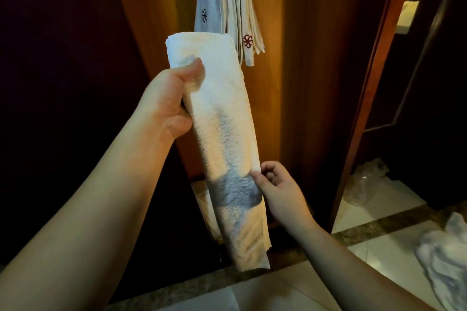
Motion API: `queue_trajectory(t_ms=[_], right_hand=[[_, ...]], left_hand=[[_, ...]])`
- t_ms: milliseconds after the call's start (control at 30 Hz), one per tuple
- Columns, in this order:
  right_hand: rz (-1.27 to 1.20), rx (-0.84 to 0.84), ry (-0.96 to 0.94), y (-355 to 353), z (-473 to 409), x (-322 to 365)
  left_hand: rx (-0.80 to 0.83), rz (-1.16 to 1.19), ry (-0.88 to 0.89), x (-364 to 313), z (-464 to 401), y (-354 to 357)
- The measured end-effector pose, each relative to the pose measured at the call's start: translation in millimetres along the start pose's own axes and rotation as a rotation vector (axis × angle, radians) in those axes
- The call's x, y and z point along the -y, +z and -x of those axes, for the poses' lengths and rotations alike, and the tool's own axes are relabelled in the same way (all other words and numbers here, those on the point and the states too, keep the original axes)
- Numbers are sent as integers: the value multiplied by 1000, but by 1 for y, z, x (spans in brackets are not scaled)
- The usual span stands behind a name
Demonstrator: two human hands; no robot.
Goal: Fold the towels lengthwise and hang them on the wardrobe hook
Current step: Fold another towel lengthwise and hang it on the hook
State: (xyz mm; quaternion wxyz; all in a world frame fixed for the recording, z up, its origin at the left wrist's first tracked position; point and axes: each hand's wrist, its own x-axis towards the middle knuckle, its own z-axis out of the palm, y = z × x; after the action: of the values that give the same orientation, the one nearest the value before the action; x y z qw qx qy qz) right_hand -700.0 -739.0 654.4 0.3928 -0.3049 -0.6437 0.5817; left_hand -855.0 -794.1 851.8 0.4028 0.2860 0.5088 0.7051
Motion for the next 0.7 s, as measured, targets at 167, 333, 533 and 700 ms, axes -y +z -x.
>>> queue_trajectory(t_ms=[167, 333, 533, 700], right_hand=[[155, 50, -66, 2, -2, 5], [392, 55, -227, -1, -14, 12], [351, 140, -267, -1, -8, 10], [83, 272, -68, 2, -5, 11]], left_hand=[[34, -38, 34, -4, 4, 1], [117, -147, 72, -5, 10, 5], [119, -213, 136, -12, 14, 3], [117, -177, 119, -17, 14, 1]])
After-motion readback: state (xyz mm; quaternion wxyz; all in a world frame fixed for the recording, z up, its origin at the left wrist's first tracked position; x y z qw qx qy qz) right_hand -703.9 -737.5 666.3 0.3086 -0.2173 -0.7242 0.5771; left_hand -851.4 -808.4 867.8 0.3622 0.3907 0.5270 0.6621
